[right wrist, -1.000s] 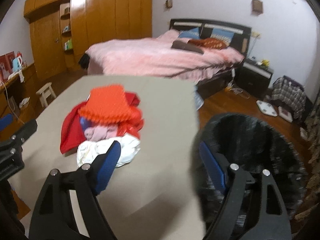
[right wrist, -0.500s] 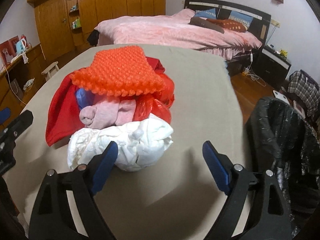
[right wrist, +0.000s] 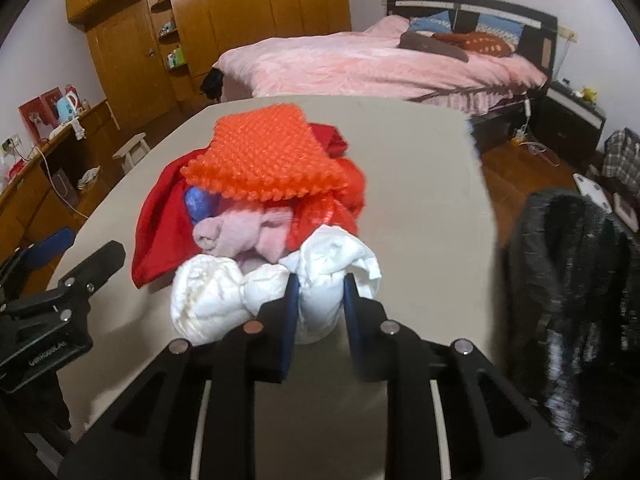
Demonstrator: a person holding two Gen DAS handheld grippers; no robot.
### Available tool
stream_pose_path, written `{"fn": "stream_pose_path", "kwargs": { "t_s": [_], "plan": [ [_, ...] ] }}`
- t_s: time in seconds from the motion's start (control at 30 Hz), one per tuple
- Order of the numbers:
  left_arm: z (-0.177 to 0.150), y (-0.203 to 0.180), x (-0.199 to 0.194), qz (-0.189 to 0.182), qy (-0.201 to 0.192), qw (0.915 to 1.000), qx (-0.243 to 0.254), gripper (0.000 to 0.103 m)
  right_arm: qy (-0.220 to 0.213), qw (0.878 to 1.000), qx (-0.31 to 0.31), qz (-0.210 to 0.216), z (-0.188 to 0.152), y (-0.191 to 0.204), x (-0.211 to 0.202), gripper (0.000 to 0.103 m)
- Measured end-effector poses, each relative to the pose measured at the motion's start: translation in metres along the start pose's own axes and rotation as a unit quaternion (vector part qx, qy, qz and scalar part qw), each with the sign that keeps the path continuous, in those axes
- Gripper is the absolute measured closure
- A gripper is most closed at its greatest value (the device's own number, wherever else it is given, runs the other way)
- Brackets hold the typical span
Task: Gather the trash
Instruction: 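Grasp a white tissue with the right tool while the left tool grasps another tissue, then carry both white tissues over the bin and open both tools to drop them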
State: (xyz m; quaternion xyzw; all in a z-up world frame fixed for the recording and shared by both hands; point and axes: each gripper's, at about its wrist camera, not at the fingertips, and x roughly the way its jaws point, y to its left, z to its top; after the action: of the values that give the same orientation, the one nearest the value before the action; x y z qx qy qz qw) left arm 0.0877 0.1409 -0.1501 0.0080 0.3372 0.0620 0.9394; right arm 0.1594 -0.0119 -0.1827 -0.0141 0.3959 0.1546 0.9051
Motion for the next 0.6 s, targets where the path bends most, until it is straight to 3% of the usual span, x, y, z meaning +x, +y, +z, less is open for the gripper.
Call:
{"fn": "stream_pose_path", "kwargs": {
  "t_s": [0.2,0.4,0.47,0.6],
  "plan": [
    [-0.005,-0.036,0.004,-0.047,0.012,0.9985,0.025,0.032,-0.001,1.000,0.017,-0.023,-0.008,-0.023,-0.017,0.082],
    [-0.015,-0.062,0.019,-0.079,0.035,0.9950,0.050,0.055,-0.002,0.999,0.025,-0.037,-0.014,-0.038,-0.025,0.082],
    [-0.019,-0.067,0.023,-0.089,0.045,0.9933,0.059,0.070,-0.003,0.999,0.025,-0.039,-0.014,-0.040,-0.025,0.082],
    [-0.020,-0.071,0.026,-0.080,0.040,0.9935,0.071,0.080,-0.005,0.999,0.023,-0.043,-0.013,-0.043,-0.027,0.082]
  ]
}}
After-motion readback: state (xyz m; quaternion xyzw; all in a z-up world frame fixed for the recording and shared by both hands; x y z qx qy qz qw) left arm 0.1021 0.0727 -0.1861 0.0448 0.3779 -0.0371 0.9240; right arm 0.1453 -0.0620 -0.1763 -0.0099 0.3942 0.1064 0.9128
